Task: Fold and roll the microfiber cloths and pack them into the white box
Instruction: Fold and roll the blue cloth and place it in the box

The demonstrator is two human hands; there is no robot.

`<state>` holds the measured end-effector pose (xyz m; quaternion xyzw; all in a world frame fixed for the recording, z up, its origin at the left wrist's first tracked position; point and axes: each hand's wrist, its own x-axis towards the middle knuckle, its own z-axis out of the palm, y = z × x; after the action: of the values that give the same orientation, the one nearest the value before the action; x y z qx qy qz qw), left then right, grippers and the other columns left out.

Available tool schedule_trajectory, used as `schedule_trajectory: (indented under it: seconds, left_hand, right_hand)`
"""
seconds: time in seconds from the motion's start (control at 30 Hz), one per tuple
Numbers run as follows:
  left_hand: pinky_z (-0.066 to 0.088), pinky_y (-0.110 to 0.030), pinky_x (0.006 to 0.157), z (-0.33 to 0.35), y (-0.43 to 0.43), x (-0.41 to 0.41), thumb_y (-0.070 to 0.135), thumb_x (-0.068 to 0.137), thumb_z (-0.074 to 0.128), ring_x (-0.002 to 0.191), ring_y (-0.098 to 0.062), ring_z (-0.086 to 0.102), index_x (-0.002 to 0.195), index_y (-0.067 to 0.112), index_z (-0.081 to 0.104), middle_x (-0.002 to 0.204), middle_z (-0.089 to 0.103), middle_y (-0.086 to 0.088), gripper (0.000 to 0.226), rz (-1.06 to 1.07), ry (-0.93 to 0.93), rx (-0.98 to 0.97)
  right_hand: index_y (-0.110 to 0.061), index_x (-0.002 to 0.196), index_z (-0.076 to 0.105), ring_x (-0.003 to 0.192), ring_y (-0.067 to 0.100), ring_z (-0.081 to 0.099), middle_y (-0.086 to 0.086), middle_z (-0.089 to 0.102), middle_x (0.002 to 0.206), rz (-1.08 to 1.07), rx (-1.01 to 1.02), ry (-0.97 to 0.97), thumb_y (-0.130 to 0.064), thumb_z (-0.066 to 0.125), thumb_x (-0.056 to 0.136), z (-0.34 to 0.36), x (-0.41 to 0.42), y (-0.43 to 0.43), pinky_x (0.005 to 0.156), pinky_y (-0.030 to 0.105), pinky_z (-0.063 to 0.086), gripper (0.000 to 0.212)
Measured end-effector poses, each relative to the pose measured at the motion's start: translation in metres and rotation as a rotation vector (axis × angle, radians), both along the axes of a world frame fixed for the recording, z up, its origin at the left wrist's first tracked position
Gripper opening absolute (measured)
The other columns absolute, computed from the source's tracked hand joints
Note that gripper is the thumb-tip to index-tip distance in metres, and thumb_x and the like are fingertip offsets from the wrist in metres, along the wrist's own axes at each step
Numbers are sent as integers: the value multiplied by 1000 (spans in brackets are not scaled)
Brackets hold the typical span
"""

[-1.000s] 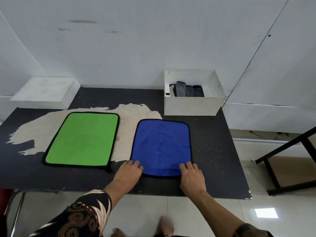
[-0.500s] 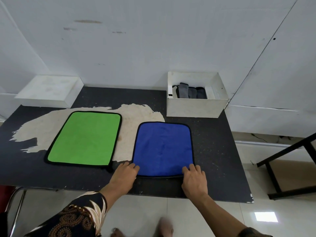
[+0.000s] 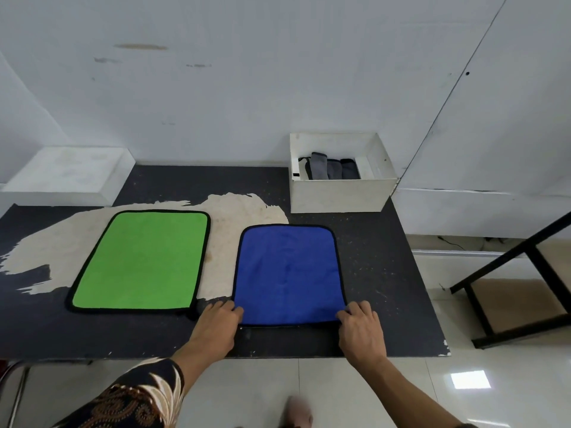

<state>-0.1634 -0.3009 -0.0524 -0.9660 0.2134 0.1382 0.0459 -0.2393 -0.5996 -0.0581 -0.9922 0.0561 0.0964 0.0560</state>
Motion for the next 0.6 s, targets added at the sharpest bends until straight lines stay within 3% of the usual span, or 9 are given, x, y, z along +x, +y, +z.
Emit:
schedule_trajectory:
  seconds: [0.37, 0.6]
  left_hand:
    - [39, -33, 89, -1, 14, -3, 6, 83, 59, 103, -21, 53, 115, 23, 58, 115, 57, 2, 36, -57, 26, -35]
    - [41, -33, 90, -4, 19, 0, 14, 89, 55, 106, -21, 55, 121, 24, 61, 114, 59, 2, 33, -10, 64, -216]
  right_hand:
    - [-28, 124, 61, 111, 17, 48, -4, 60, 116, -107, -25, 23, -24, 52, 97, 9, -13, 15, 95, 30, 43, 29]
    - [-26, 102, 71, 99, 16, 52, -5, 66, 98, -247, 85, 14, -21, 56, 89, 13, -11, 11, 82, 29, 49, 20]
